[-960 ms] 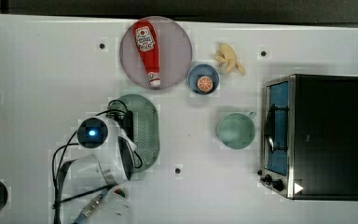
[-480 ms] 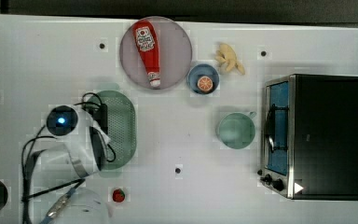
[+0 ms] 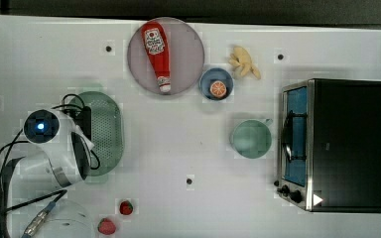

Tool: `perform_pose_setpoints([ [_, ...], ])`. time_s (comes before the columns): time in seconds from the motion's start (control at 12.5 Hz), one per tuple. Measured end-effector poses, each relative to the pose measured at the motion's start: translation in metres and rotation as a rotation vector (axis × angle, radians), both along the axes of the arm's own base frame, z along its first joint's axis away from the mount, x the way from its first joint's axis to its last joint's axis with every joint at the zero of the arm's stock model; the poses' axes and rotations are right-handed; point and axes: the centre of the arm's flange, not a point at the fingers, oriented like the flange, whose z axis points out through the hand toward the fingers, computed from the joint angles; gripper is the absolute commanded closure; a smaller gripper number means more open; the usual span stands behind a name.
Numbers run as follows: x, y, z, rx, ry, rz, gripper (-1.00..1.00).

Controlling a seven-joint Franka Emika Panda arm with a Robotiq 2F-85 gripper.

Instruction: Drag strainer right to left.

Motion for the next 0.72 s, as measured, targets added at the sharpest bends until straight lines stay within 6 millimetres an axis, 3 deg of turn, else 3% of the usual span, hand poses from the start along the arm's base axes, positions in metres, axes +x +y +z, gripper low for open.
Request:
perform_pose_setpoints([
  [0.4, -0.01, 0.02, -0.023, -0.018, 0.02, -0.028, -1.0],
  [0.72, -0.014, 0.052, -0.023, -0.004, 0.024, -0.012, -1.0],
])
